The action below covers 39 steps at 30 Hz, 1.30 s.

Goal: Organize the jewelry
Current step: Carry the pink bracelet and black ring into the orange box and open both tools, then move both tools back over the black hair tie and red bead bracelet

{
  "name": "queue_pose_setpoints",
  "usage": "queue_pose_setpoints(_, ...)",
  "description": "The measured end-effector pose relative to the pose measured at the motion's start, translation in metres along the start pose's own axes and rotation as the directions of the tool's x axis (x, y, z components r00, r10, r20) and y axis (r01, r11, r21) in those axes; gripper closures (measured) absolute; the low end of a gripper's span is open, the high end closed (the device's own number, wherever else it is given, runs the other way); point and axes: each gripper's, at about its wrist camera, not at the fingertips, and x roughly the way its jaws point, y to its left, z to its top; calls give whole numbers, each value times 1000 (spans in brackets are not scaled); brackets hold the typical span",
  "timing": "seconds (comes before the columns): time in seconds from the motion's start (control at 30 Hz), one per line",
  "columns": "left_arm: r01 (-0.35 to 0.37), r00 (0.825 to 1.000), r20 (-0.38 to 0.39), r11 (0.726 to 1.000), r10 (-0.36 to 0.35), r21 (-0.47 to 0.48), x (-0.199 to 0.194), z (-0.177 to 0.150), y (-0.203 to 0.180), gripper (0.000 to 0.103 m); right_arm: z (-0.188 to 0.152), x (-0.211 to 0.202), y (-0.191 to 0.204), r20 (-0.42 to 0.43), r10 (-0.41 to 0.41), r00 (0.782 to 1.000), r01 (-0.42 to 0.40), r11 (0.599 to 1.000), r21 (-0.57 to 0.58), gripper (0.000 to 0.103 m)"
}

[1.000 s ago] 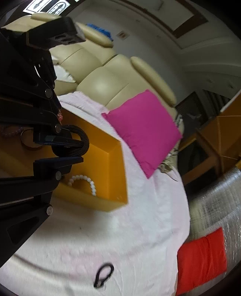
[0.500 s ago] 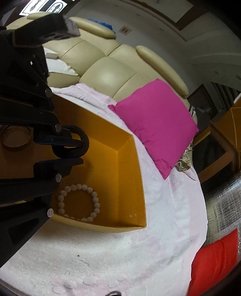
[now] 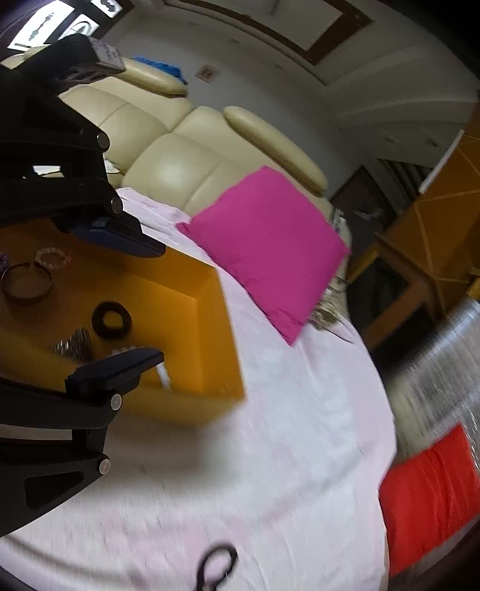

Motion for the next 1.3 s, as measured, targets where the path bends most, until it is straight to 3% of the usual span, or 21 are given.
queue_pose_setpoints(0.23,106,992,58,990,-112,89,-22,14,-59,45,19,-62,-41,80,-88,993,82,993,82,48)
queue_pose_setpoints(0.33,124,989,65,985,-132,120,-27,17,-82,43,25,-88,-58,101,-143,985,132,986,105,48)
queue_pose_setpoints(0.4,131,987,73,982,-142,137,-32,20,-98,34,28,-105,-70,110,-183,977,169,978,120,48)
queue_pose_setpoints(0.63,138,980,114,972,-161,188,-49,31,-142,33,32,-151,-99,121,-270,955,250,956,154,48)
queue_pose_setpoints(0.93,105,981,135,969,-138,223,-57,40,-180,33,30,-178,-113,94,-339,936,324,936,139,48)
queue_pose_setpoints(1.3,35,989,132,972,-67,230,-56,42,-203,33,29,-204,-132,90,-370,924,351,920,176,48)
